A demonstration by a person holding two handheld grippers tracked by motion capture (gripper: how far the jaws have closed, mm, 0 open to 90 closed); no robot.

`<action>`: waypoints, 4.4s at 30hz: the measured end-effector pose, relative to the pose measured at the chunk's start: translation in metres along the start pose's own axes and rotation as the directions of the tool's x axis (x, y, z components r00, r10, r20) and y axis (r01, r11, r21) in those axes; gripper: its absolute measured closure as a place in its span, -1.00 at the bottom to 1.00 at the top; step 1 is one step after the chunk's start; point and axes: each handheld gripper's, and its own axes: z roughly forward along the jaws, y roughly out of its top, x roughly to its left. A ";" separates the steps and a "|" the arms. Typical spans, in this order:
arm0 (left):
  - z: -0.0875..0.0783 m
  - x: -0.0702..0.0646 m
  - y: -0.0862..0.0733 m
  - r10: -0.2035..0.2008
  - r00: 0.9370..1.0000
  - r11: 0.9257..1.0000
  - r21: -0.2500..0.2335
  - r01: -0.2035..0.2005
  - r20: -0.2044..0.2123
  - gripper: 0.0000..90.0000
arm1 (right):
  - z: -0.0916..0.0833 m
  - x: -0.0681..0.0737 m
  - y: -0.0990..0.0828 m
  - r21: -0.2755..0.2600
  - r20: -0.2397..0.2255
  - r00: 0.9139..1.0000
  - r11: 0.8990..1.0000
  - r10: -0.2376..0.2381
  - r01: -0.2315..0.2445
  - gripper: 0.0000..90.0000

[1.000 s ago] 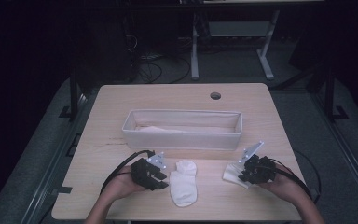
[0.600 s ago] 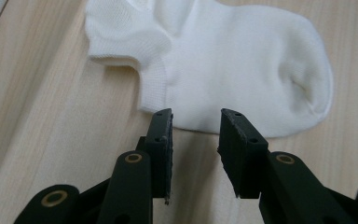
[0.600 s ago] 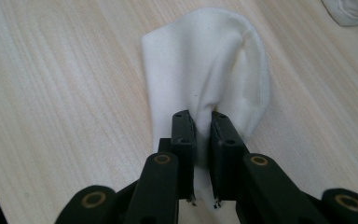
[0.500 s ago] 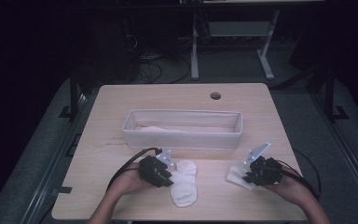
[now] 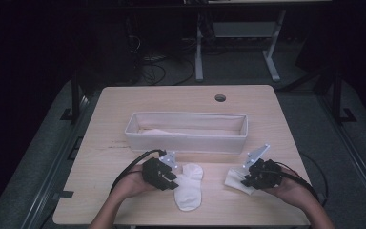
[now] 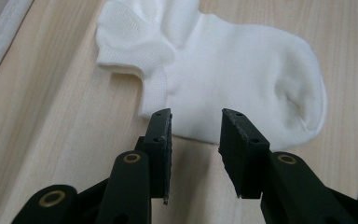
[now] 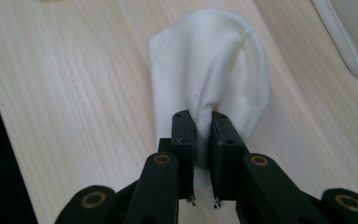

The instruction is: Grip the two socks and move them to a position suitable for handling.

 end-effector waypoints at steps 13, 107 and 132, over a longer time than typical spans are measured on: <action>-0.024 -0.011 -0.023 -0.013 0.999 0.999 -0.036 0.012 -0.034 0.37 | -0.004 0.015 0.049 -0.003 -0.041 0.993 0.994 -0.107 0.107 0.81; -0.056 -0.001 -0.057 -0.103 0.993 0.987 -0.127 0.095 -0.058 0.31 | 0.075 0.000 0.168 0.060 -0.173 0.964 0.974 -0.203 0.216 0.73; -0.056 0.000 -0.057 -0.105 0.993 0.988 -0.123 0.097 -0.061 0.31 | 0.080 -0.005 0.169 0.054 -0.209 0.963 0.982 -0.168 0.183 0.90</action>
